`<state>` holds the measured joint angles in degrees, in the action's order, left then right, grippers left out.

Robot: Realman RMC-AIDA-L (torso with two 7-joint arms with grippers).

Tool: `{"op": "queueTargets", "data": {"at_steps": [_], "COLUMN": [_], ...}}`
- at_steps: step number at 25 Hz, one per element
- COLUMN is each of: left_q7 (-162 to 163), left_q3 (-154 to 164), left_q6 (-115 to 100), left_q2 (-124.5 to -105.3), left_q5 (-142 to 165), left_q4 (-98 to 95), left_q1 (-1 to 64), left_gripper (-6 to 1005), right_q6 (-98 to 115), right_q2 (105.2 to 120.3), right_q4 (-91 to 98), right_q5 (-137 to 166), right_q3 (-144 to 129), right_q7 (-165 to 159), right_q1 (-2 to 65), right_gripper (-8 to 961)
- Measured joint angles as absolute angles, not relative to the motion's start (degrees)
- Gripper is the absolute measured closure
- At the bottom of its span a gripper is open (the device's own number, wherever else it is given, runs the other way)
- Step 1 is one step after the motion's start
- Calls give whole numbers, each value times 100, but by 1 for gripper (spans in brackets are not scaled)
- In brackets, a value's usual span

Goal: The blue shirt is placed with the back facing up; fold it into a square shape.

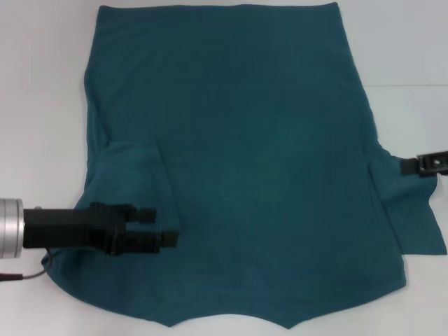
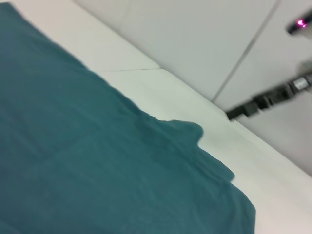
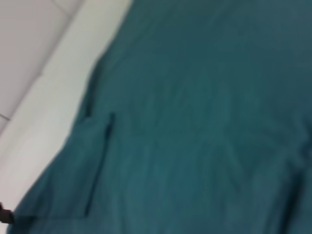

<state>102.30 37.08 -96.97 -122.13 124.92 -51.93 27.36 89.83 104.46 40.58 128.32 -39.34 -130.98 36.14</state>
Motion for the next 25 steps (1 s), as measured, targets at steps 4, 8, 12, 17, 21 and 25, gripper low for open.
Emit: {"op": "queueTargets", "data": {"at_steps": [4,8,12,17,21,25], "left_q7": [10645,10703,10730,10751,10761,10768], "left_q3": [3638,3545,3539,3537,3533,3522], "left_q6": [-9566,-9449,-9279,-9181,-9168,-9127], "left_q2": [-12230,-12300,-12309,-12312,-12314,-12314], "left_q5": [12471,12351,12275,12262,12215,12122], "left_q4": [-5177,-5163,-5064,-4958,-4949,-4947], "left_q1": [2766,2780,2805,2841,2842,2808], "left_gripper": [140,139,139,139,139,140], "right_q6": [9036,9059,8802,8168,7740,7325], "right_q2": [10379,10334,10325,10436,10614,10743], "right_q4": [4104,4145,4171,4123,4083,3908], "right_q5": [13060,13214,13387,13392,13463,13795], "right_q3": [-3677,-3484,-3239,-3242,-3298,-3355], "right_q7": [-13482,-13752,-13682,-13519,-13519,-13560], "right_q1": [3420,3252,3156,3101,3197,3392], "right_gripper": [253,253,254,253,253,252]}}
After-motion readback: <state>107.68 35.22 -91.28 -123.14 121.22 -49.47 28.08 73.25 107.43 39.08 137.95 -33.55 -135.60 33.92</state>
